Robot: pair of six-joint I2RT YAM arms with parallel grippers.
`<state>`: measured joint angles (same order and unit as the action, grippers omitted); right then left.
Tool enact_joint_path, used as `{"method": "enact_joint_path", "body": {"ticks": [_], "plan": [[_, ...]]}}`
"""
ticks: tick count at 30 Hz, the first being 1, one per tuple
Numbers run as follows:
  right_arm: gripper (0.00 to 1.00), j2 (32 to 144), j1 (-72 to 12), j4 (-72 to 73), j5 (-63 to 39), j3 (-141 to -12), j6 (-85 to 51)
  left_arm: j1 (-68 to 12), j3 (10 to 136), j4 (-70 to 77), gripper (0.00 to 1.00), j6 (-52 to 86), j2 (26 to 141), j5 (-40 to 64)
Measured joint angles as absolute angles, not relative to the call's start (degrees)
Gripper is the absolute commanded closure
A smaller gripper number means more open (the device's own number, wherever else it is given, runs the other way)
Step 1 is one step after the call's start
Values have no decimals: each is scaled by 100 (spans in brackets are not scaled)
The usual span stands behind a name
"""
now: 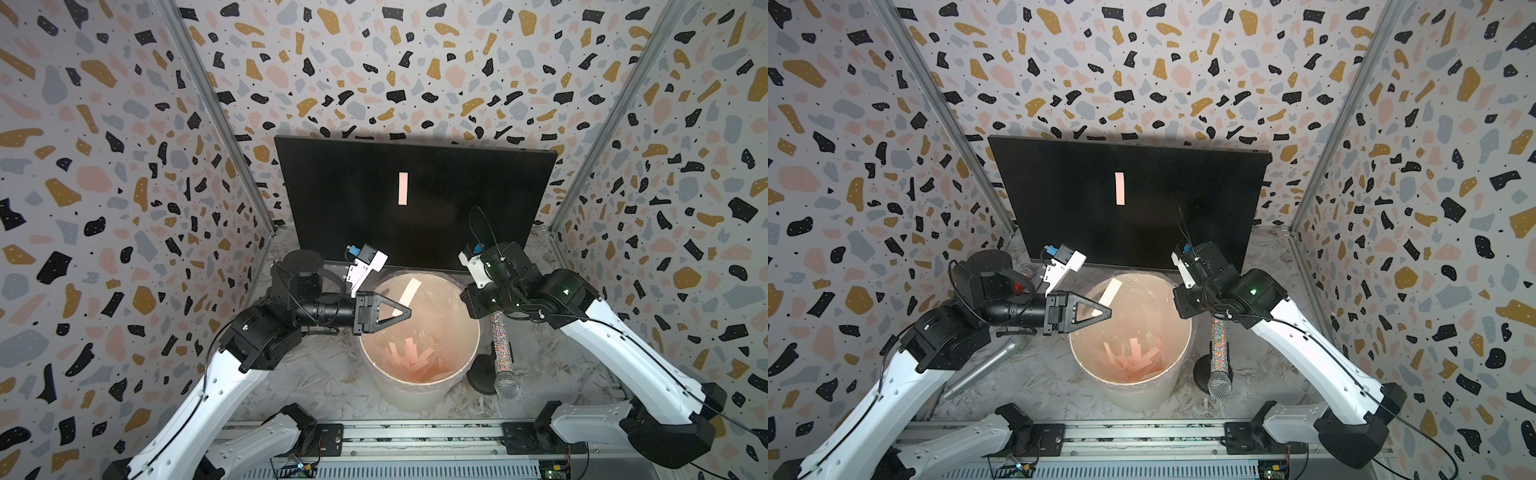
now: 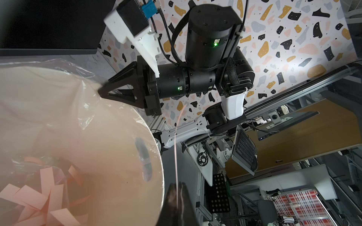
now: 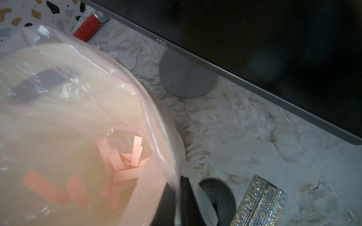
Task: Remove the sticky note from the monitor
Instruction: Place the sticky note in the trash bin.
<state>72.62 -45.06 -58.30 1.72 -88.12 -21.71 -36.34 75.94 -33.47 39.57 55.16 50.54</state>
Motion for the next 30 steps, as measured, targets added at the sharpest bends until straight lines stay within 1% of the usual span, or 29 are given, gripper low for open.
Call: {"method": "enact_joint_path", "body": {"ticks": [3, 11, 16, 17, 20, 23, 27, 30], "plan": [[98, 7262, -4506, -5830, 176, -8812, -2171, -3813, 7594, -3568, 97, 3806, 5546, 4880], [98, 7262, -4506, -5828, 176, -8812, -2187, -4125, 7594, -3983, 87, 3509, 5651, 4508], [98, 7262, -4506, -5828, 176, -8812, -2187, -4252, 7594, -4209, 82, 3352, 5776, 4322], [98, 7262, -4506, -5828, 178, -8812, -2187, -4265, 7594, -4252, 78, 3323, 5798, 4283], [98, 7262, -4506, -5828, 178, -8812, -2187, -4287, 7594, -4307, 69, 3253, 5813, 4182], [98, 7262, -4506, -5828, 176, -8812, -2187, -4287, 7594, -4348, 58, 3208, 5813, 4110], [99, 7262, -4506, -5828, 178, -8812, -2187, -4287, 7594, -4377, 51, 3203, 5813, 4045], [98, 7262, -4506, -5828, 176, -8812, -2187, -4289, 7594, -4379, 49, 3188, 5813, 3988]]}}
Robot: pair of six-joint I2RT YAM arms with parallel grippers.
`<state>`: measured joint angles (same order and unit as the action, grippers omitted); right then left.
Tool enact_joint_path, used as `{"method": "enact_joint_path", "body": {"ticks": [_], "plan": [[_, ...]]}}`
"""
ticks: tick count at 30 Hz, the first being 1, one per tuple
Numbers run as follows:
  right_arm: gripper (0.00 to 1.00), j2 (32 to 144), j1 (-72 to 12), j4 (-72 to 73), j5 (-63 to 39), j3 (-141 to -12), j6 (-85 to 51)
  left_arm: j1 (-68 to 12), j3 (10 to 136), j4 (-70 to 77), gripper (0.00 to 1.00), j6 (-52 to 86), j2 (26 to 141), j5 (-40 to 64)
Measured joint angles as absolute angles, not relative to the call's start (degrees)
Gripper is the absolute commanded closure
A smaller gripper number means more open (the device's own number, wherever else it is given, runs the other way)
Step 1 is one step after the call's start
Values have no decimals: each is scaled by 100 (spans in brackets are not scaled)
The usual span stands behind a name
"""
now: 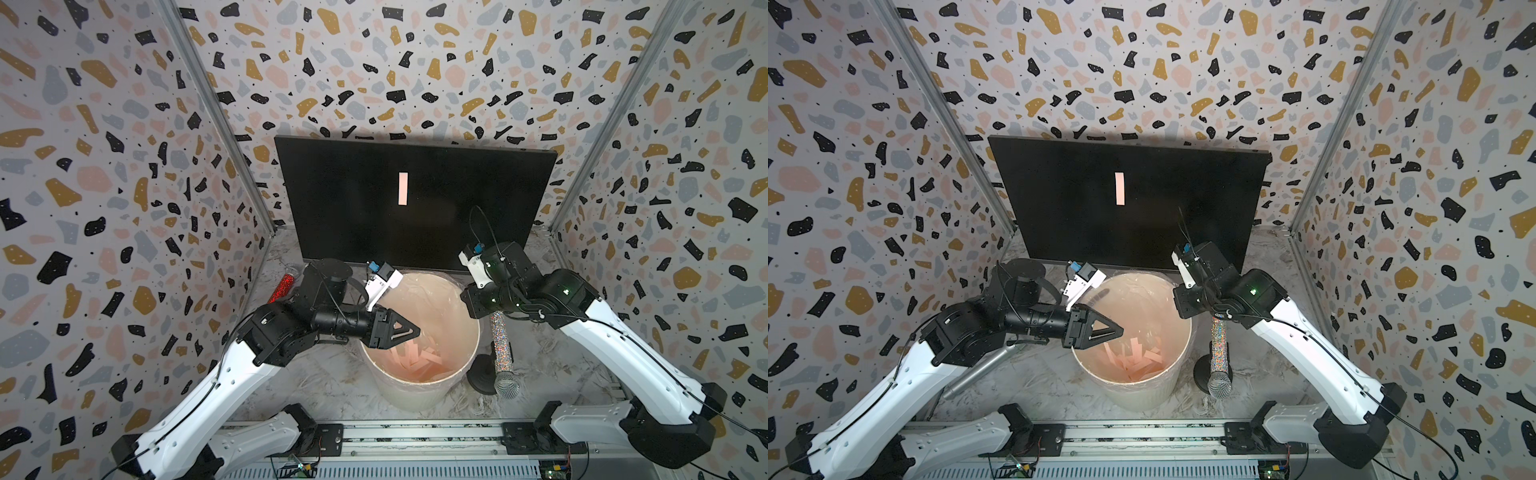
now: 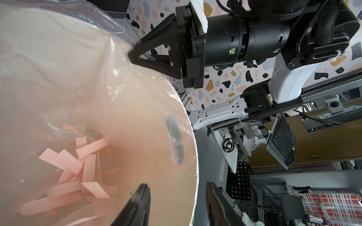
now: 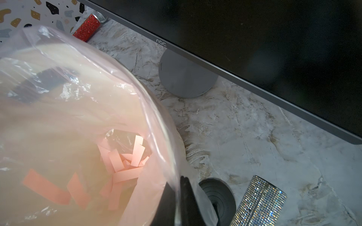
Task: Remove the sticky note from the monitor
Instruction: Place the sticky note in the trash bin, then tear off the sticky note from the monitor.
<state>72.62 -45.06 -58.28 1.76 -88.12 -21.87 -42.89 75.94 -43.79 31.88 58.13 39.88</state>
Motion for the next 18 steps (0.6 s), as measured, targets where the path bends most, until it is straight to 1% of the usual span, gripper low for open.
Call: {"method": "enact_joint_path", "body": {"ticks": [11, 18], "plan": [[98, 7260, -4506, -5828, 183, -8812, -2189, -4287, 7596, -4338, 40, 3177, 5815, 3682], [99, 7247, -4506, -5833, 228, -8812, -2196, -4287, 7876, -4165, 26, 3214, 5975, 3603]]}}
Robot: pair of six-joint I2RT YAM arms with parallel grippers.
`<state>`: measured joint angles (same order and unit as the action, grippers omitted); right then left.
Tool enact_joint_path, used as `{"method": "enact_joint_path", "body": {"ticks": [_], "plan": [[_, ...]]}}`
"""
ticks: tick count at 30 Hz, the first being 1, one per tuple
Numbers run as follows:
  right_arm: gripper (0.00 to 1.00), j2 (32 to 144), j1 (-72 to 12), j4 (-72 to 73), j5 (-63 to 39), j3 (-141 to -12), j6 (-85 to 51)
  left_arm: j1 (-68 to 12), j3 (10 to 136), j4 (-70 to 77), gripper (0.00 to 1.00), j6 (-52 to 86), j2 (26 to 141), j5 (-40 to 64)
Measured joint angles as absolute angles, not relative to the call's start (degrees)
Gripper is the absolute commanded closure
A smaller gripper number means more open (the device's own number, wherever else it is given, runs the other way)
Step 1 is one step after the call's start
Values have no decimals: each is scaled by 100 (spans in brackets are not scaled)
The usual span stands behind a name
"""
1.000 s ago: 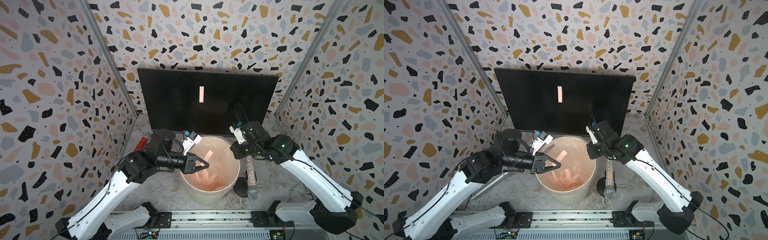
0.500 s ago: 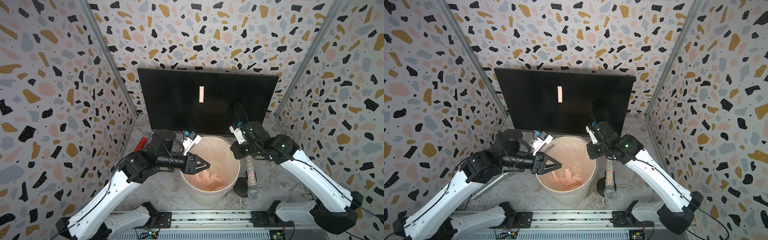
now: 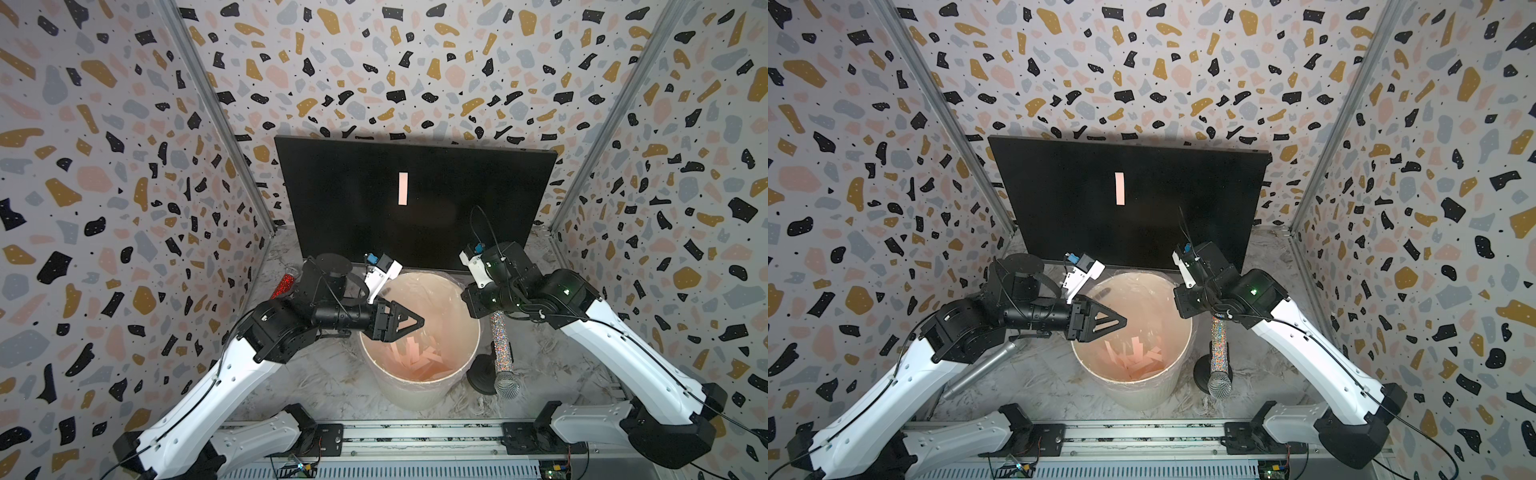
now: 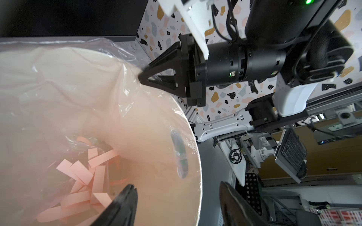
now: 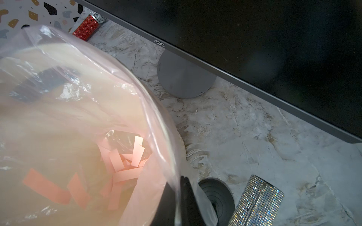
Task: Remove the sticky note from the monitor
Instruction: Tear off the sticky note from the monitor.
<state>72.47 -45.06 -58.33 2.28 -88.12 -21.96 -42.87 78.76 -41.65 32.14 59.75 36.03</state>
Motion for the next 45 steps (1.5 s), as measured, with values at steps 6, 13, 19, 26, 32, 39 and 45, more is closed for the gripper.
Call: {"method": "enact_joint_path", "body": {"ticks": [6, 13, 19, 26, 32, 39, 45], "plan": [[99, 7244, -4506, -5835, 242, -8812, -2209, -4233, 8250, -3990, 12, 3190, 6165, 3518], [99, 7242, -4506, -5837, 244, -8812, -2209, -3739, 8429, -3581, 0, 3275, 6309, 3625], [98, 7240, -4506, -5837, 250, -8812, -2209, -3111, 8438, -2958, 1, 3627, 6541, 4082], [98, 7240, -4506, -5839, 263, -8812, -2209, -2475, 8438, -2005, 1, 4278, 7013, 4659], [98, 7238, -4506, -5839, 263, -8812, -2209, -2154, 8438, -869, 0, 5017, 7424, 5006], [98, 7236, -4506, -5841, 279, -8812, -2209, -1973, 8442, 99, 0, 5743, 7975, 5164], [98, 7236, -4506, -5841, 283, -8812, -2209, -1811, 8534, 569, 2, 6167, 8377, 5159]]}}
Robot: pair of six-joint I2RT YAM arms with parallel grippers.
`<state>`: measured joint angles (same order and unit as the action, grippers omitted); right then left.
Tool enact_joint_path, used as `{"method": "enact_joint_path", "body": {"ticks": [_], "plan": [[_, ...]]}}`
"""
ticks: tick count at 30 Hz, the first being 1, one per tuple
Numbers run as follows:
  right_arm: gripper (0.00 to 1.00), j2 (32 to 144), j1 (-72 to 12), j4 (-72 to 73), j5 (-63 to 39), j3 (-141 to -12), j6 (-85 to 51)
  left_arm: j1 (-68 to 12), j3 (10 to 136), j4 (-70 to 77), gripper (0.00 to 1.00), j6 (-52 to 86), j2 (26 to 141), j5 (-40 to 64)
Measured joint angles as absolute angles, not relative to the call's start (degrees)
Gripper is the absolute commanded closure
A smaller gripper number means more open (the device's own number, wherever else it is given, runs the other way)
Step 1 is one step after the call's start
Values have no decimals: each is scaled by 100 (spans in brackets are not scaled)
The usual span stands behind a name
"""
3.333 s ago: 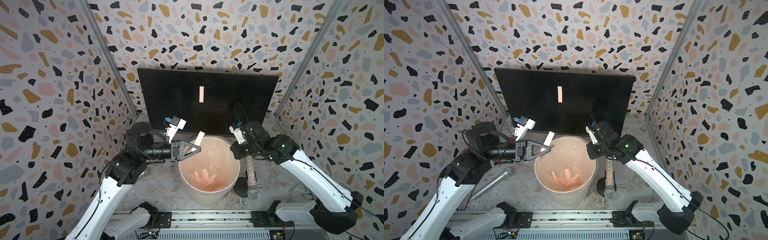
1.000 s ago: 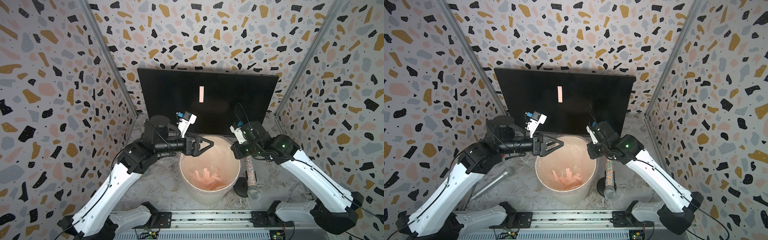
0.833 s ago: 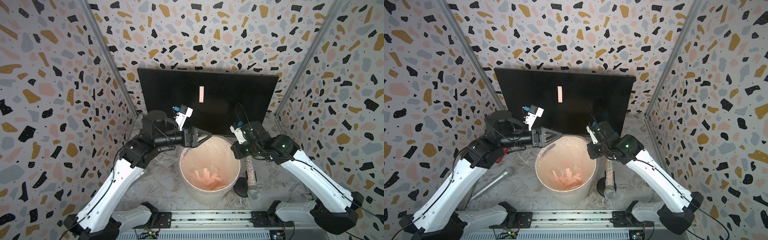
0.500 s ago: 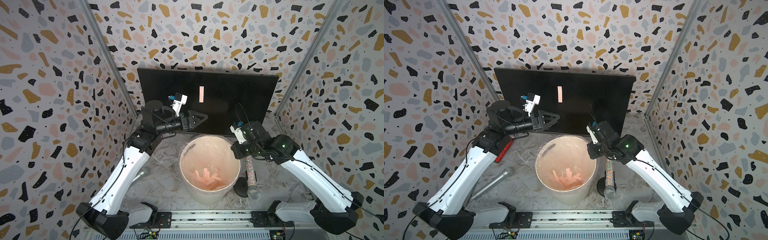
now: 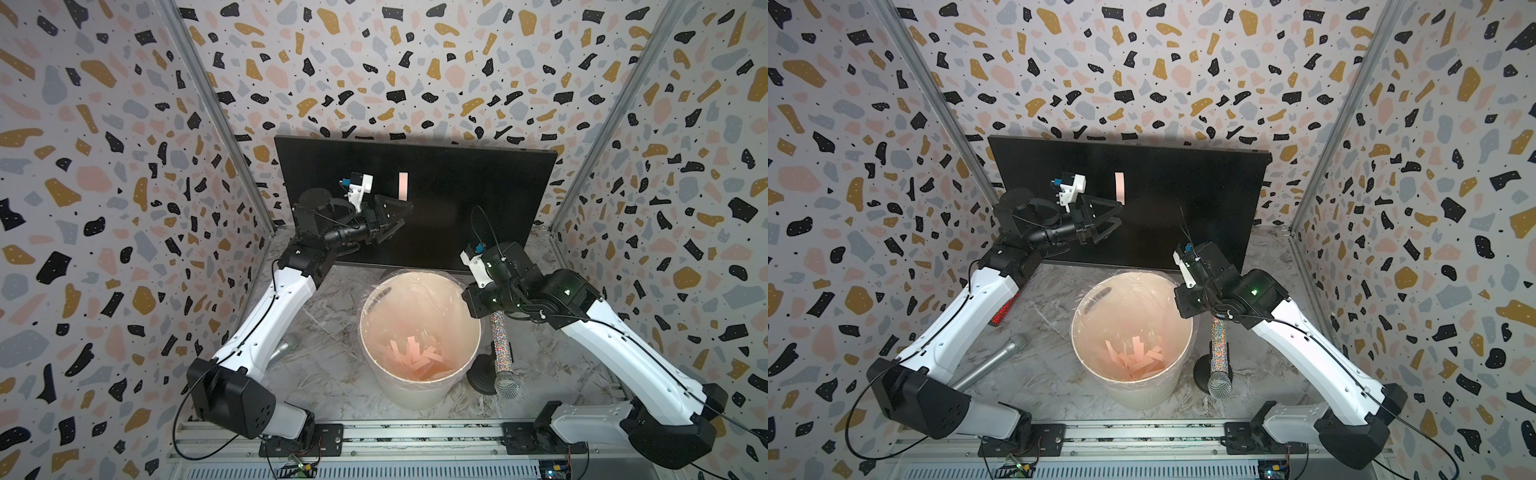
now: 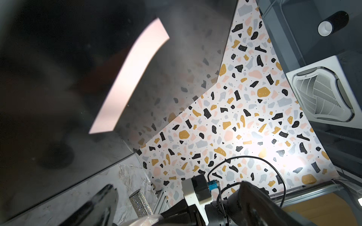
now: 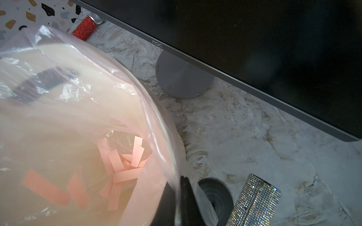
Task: Remove the sticky note from the monitor
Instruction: Tear off the sticky note from the monitor.
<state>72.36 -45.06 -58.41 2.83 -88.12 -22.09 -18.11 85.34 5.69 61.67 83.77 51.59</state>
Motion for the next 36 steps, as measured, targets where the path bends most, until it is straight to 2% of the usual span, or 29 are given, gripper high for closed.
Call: {"method": "enact_joint_path", "body": {"ticks": [28, 36], "plan": [[98, 7236, -4506, -5841, 285, -8812, -2206, -1656, 9015, 1269, 19, 6737, 8982, 5146], [98, 7236, -4506, -5841, 285, -8812, -2206, -1656, 9000, 1201, 17, 6672, 8971, 5096]]}}
